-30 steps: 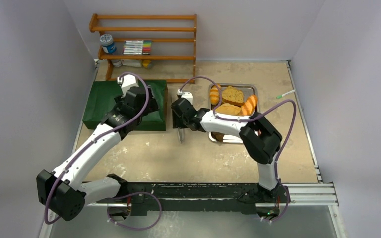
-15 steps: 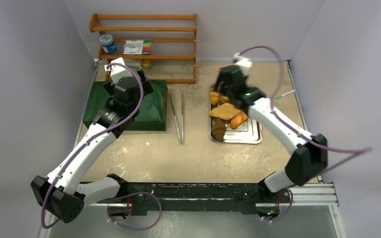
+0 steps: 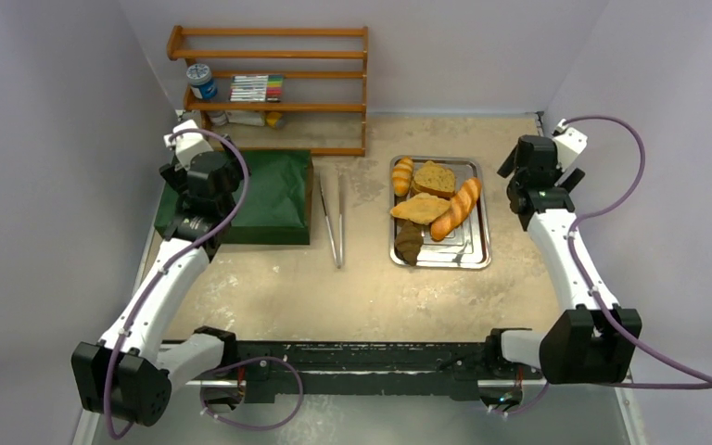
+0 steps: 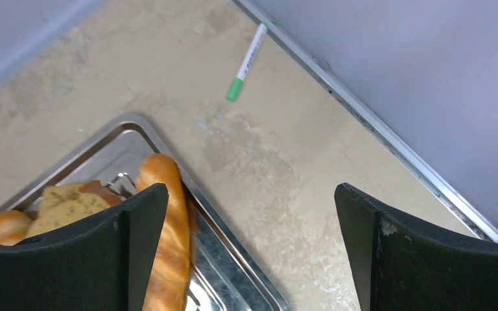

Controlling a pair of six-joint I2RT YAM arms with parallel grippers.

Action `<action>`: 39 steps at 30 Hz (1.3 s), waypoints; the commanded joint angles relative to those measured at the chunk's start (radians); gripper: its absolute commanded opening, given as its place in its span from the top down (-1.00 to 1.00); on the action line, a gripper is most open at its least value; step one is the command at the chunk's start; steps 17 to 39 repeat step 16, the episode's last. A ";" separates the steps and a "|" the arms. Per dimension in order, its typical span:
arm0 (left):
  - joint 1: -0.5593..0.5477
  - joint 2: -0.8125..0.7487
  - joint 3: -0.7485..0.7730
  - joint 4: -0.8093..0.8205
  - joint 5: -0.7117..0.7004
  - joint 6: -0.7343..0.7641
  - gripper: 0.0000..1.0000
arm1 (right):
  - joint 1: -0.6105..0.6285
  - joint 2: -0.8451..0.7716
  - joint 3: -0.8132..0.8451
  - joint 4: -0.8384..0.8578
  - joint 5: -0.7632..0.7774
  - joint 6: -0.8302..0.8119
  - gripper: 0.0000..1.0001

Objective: Take the fake bread out of the paper bag
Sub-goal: Reset both arms

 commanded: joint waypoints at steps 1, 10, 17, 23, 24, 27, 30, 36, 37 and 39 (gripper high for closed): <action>0.025 -0.068 -0.092 0.128 -0.037 0.042 -1.00 | -0.007 -0.015 -0.015 0.010 0.041 0.032 -1.00; 0.031 -0.097 -0.170 0.170 -0.049 0.040 -1.00 | -0.007 0.049 0.082 -0.213 0.143 0.223 -0.99; 0.032 -0.109 -0.178 0.174 -0.054 0.046 -1.00 | -0.007 0.007 0.081 -0.227 0.159 0.236 -0.94; 0.032 -0.109 -0.178 0.174 -0.054 0.046 -1.00 | -0.007 0.007 0.081 -0.227 0.159 0.236 -0.94; 0.032 -0.109 -0.178 0.174 -0.054 0.046 -1.00 | -0.007 0.007 0.081 -0.227 0.159 0.236 -0.94; 0.032 -0.109 -0.178 0.174 -0.054 0.046 -1.00 | -0.007 0.007 0.081 -0.227 0.159 0.236 -0.94; 0.032 -0.109 -0.178 0.174 -0.054 0.046 -1.00 | -0.007 0.007 0.081 -0.227 0.159 0.236 -0.94; 0.032 -0.109 -0.178 0.174 -0.054 0.046 -1.00 | -0.007 0.007 0.081 -0.227 0.159 0.236 -0.94; 0.032 -0.109 -0.178 0.174 -0.054 0.046 -1.00 | -0.007 0.007 0.081 -0.227 0.159 0.236 -0.94; 0.032 -0.109 -0.178 0.174 -0.054 0.046 -1.00 | -0.007 0.007 0.081 -0.227 0.159 0.236 -0.94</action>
